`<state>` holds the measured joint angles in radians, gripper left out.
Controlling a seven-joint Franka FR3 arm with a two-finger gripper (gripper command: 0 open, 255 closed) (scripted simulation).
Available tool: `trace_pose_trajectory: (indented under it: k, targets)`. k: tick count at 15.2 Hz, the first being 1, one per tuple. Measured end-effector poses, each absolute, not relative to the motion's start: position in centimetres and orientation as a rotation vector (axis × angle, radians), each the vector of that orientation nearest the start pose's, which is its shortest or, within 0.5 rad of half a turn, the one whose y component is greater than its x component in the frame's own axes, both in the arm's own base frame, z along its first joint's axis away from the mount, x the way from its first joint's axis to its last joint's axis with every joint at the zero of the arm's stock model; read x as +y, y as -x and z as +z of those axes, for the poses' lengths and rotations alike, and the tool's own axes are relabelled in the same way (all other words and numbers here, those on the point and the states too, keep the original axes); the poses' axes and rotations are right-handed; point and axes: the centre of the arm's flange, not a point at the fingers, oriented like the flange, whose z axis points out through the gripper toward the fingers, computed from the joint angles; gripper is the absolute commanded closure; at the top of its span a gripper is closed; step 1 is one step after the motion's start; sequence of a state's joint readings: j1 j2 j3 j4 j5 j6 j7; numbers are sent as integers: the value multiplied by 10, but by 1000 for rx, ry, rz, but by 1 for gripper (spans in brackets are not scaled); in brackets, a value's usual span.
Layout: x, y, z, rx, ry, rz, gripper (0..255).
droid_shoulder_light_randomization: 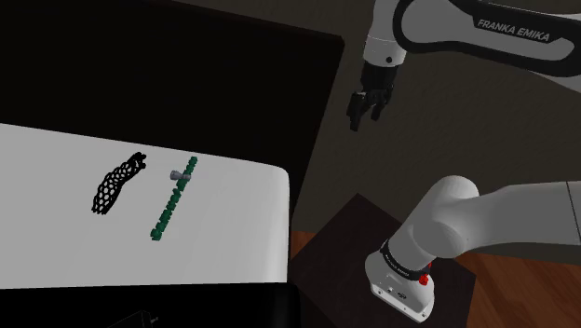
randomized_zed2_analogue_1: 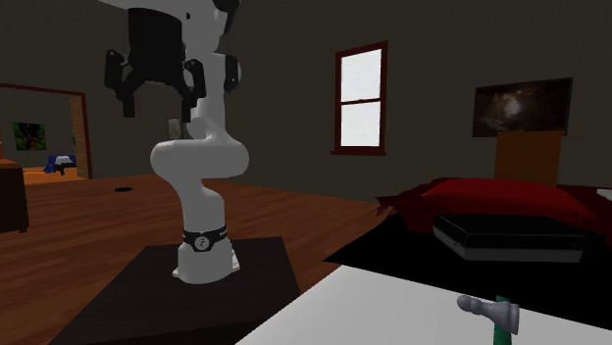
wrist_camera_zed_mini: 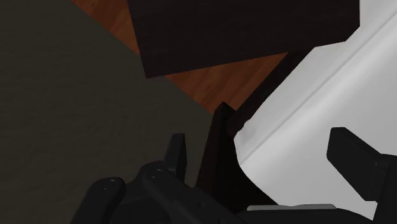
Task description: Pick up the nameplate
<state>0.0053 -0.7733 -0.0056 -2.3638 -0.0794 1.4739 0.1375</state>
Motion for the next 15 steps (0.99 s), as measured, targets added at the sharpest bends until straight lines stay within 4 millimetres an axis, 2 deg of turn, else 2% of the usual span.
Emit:
trace_pose_trajectory:
  k: [2, 6, 9, 15]
  targets:
    - [-5, -303, 573, 218, 3212, 178, 0]
    - [22, -332, 557, 175, 3215, 165, 0]
    - [48, -360, 540, 138, 3215, 154, 0]
    - [99, -404, 511, 65, 3216, 131, 0]
